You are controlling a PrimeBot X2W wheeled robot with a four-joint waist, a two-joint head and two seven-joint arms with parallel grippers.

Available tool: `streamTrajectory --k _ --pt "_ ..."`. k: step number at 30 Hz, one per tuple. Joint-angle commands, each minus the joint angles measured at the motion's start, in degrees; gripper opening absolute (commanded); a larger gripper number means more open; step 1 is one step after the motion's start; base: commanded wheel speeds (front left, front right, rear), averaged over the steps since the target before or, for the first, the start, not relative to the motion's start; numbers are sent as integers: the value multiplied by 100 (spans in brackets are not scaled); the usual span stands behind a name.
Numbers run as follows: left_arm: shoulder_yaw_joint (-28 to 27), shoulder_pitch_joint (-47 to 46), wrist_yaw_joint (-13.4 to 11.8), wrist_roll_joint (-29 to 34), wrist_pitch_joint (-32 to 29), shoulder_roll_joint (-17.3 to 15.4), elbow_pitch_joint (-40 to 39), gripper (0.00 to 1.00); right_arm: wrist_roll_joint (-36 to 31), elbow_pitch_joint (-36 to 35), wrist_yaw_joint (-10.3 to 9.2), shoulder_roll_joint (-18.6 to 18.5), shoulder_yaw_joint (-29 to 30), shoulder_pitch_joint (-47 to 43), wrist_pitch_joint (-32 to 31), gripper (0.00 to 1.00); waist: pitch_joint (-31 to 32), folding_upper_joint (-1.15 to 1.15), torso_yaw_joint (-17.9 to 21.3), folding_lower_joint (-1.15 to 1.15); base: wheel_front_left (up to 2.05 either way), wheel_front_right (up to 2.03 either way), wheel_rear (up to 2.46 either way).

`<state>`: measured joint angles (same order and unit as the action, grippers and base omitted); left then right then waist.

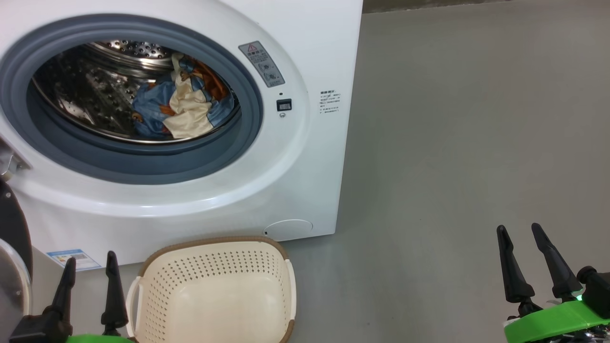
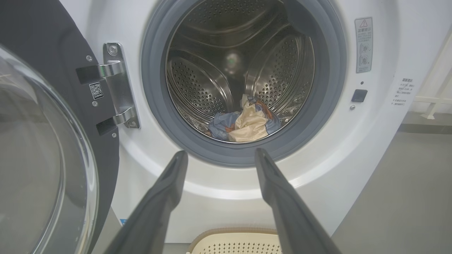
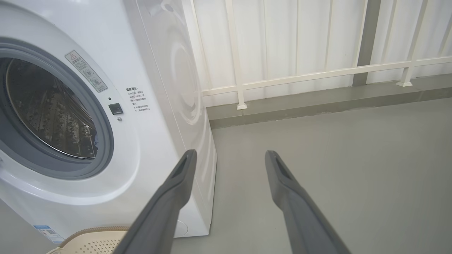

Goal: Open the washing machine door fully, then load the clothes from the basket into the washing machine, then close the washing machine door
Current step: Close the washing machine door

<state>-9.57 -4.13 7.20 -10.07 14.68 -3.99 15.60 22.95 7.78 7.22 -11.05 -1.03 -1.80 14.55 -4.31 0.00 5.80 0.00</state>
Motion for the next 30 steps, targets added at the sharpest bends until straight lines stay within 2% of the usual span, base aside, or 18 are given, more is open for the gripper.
streamTrajectory --k 1,11,23,30 --pt "-161 -10 28 -37 32 -80 -186 100 -124 -150 26 -140 -83 55 45 100 -1 0 -2 0 0 0 0" --pt "-94 9 28 -39 32 -100 -176 100 -134 -154 26 -132 -92 30 45 100 21 0 -24 0 -19 19 0" --pt "-41 41 28 -40 32 -111 -250 100 -127 -144 26 -129 -97 33 45 100 16 0 -34 0 -126 126 0" --pt "16 79 28 -41 32 -131 -304 100 -127 -145 26 -135 -95 22 45 100 35 0 -51 0 -60 60 0"
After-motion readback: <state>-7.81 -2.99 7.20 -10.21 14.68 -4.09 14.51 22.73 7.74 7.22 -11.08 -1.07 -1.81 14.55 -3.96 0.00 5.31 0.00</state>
